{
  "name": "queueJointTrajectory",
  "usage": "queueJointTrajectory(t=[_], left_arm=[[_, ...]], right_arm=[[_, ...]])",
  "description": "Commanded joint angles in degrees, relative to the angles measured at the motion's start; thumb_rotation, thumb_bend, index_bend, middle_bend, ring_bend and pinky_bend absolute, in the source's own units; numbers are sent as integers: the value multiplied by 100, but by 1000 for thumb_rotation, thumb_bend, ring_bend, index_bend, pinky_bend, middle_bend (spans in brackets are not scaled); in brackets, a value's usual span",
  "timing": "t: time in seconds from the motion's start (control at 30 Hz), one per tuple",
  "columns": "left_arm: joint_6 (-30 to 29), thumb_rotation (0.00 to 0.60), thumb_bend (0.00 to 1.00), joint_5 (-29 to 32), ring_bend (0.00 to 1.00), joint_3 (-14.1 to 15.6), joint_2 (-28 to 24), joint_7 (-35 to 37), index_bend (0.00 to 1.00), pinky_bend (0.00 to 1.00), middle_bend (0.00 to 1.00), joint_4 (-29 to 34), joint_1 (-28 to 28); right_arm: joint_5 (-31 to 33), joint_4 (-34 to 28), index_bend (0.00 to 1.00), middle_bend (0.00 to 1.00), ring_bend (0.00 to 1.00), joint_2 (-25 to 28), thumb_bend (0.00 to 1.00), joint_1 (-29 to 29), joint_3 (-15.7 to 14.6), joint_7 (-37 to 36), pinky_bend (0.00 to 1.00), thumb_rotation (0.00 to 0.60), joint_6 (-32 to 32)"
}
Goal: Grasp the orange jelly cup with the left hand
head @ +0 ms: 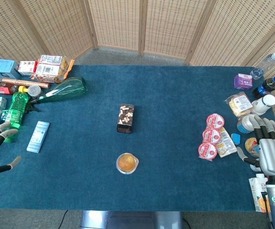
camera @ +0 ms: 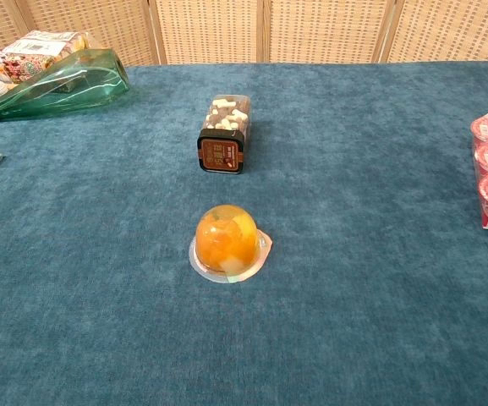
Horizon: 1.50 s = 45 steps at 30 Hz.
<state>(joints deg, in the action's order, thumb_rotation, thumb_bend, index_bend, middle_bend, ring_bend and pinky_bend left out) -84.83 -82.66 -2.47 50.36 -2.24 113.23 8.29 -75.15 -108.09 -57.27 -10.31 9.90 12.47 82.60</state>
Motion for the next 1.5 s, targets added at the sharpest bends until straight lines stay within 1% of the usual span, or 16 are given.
queueJointTrajectory(t=[0.03, 0.17, 0.3, 0.47, 0.63, 0.73, 0.83, 0.97, 1.17, 1.5], left_arm=[[5, 600, 268, -21, 0, -3, 9, 12, 227, 0, 170, -8, -10], [56, 600, 269, -146, 0, 31, -7, 19, 183, 0, 170, -30, -11], [308, 600, 267, -388, 0, 77, -93, -70, 121, 0, 166, -28, 130], [1063, 600, 269, -676, 0, 145, -199, -194, 41, 0, 151, 55, 556], [1810, 600, 270, -785, 0, 85, -117, -291, 51, 0, 104, 128, 1064], [2310, 600, 269, -779, 0, 26, 47, -387, 56, 0, 58, 147, 1417], [2847, 600, 270, -727, 0, -45, 319, -696, 58, 0, 16, 166, 1813], [3343, 600, 268, -573, 0, -153, 676, -995, 58, 0, 0, 181, 2226], [3781, 600, 269, -300, 0, -267, 1207, -1334, 55, 0, 0, 12, 2683], [4240, 600, 268, 223, 0, -280, 2099, -1815, 56, 0, 0, -517, 3228]], right_arm=[[-24, -23, 0, 0, 0, 9, 324, 0, -7, -31, 0, 498, -8], [-85, -15, 0, 0, 0, 1, 322, -12, -14, -54, 0, 494, -11], [-143, -45, 0, 0, 0, 35, 323, 3, -39, -110, 0, 494, -12], [-226, -79, 0, 0, 0, 54, 323, 68, -95, -192, 0, 493, 43], [-234, -105, 0, 0, 0, 157, 325, 130, -103, -271, 0, 497, 92], [-238, -131, 0, 0, 0, 225, 323, 166, -92, -331, 0, 491, 135], [-254, -151, 0, 0, 0, 290, 324, 221, -97, -402, 0, 497, 192], [-226, -142, 0, 0, 0, 344, 323, 285, -108, -511, 0, 499, 227], [-180, -107, 0, 0, 0, 408, 323, 349, -100, -618, 0, 501, 263], [-130, -34, 0, 0, 0, 420, 322, 394, -97, -739, 0, 503, 250]])
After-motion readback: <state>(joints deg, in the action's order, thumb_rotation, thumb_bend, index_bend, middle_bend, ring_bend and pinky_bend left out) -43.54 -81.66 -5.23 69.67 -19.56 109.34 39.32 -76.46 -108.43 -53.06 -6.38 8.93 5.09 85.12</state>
